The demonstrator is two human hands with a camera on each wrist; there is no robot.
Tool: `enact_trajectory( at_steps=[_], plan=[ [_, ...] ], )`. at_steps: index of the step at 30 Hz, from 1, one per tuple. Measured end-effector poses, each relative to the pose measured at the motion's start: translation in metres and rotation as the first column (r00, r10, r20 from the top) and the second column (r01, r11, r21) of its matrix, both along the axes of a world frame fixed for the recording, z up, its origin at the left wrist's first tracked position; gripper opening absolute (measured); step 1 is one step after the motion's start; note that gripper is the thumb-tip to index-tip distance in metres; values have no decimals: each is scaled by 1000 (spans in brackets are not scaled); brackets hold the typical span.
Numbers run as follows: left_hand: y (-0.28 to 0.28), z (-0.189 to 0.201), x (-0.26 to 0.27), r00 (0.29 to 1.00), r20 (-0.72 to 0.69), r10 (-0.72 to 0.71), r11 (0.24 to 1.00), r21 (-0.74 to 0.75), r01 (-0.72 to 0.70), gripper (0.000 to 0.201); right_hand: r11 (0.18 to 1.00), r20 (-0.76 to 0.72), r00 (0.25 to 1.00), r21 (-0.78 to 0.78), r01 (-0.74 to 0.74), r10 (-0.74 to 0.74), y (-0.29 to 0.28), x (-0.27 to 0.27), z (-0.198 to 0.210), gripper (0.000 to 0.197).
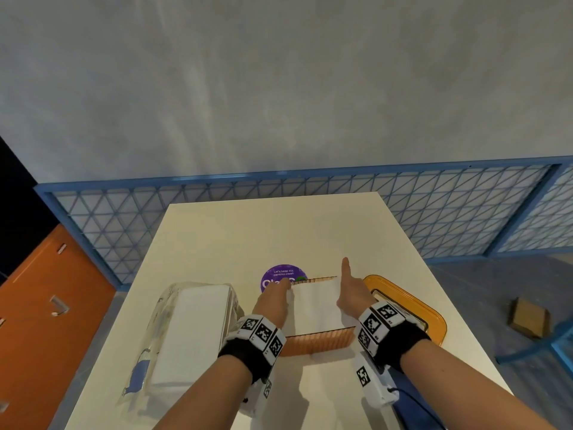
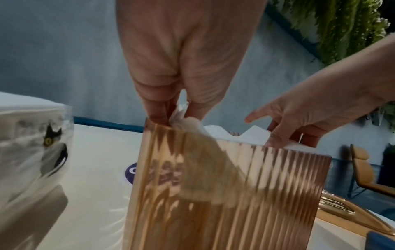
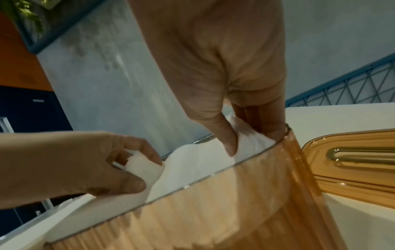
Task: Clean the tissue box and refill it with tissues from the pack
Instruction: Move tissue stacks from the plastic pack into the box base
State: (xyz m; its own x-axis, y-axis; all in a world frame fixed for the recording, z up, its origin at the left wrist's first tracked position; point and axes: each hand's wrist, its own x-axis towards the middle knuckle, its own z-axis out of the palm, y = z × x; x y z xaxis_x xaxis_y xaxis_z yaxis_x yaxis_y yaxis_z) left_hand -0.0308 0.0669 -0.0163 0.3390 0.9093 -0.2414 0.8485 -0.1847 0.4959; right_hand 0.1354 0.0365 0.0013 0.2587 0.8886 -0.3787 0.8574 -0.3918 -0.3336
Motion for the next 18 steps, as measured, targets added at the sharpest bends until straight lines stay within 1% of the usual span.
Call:
enact_trajectory(
  at_steps=[5,8,9,10,11,12,13,14,15,18],
  plan=[
    [0,-4,4,997,-78,-26,999,-32,23,42,998,22,999,-59,-39,40,5,-7,-7,92],
    [-4,-5,8,979,-204,-27,1000,-21,23,40,994,26,996,-66,-84,86,2,-10,-11,92],
    [-6,-6,9,966,-257,-27,1000,-3,27,38,992,52,991,-56,-117,120,-1,-11,-9,90],
    [-8,-8,11,955,-296,-23,999,33,34,38,986,109,980,-35,-162,165,-5,-12,-7,86],
    [-12,-8,11,945,-325,-19,996,75,46,38,977,196,958,-6,-214,211,-9,-13,-3,80],
    [-14,-8,12,942,-334,-23,991,114,64,40,966,290,927,29,-259,239,-12,-15,1,69],
    [-15,-8,12,939,-341,-44,986,134,95,42,953,351,901,62,-295,256,-13,-16,6,56],
    [-14,-9,13,936,-342,-88,984,117,135,43,943,368,886,63,-326,282,-13,-17,8,44],
    [-13,-9,15,927,-348,-139,982,71,174,42,933,356,876,29,-358,325,-10,-17,9,37],
    [-7,-17,17,900,-378,-215,977,-80,200,38,893,233,864,-171,-415,446,1,-14,-2,39]
  ],
)
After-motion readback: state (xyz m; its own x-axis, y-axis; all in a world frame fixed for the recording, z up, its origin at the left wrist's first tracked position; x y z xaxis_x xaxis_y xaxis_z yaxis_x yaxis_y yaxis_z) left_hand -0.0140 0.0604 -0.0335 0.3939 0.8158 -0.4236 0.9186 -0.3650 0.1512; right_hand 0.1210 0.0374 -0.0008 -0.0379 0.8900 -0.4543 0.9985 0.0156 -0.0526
